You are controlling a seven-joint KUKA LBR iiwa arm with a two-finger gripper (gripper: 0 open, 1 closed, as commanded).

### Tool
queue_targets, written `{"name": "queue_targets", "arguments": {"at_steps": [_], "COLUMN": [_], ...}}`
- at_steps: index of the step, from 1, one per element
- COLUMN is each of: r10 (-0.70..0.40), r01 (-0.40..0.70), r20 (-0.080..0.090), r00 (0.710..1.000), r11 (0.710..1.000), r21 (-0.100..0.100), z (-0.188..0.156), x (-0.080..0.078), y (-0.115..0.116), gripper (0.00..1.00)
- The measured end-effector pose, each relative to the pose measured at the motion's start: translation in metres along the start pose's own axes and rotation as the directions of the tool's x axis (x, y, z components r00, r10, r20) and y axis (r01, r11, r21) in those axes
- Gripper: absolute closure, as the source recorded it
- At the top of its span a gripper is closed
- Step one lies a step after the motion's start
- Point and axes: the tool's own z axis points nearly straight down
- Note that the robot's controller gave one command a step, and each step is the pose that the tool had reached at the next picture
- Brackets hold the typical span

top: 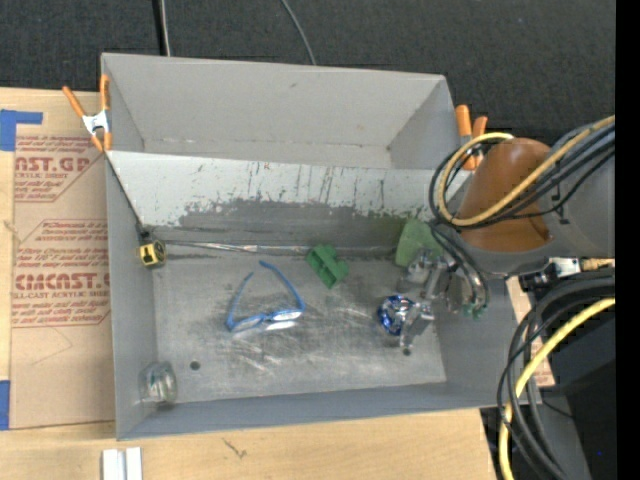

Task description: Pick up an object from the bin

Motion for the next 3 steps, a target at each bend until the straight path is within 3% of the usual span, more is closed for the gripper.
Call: {"name": "queue_targets", "arguments": {"at_steps": [1,2,3], "r10": [0.001,0.002,-0.346], "r01": [-0.001,-0.002,0.345], "r20": [0.016,0.028,0.022], "r00": [1.0,1.0,0.938], "r11": [1.0,1.0,0.938], "r21": [0.0,0.002,0.01], "z": [-0.003,-0.103,-0.194], "x": [-0.004,-0.014,-0.012], "y": [-0.001,-0.024,-0.018], "gripper": [1.0,1.0,1.0]}}
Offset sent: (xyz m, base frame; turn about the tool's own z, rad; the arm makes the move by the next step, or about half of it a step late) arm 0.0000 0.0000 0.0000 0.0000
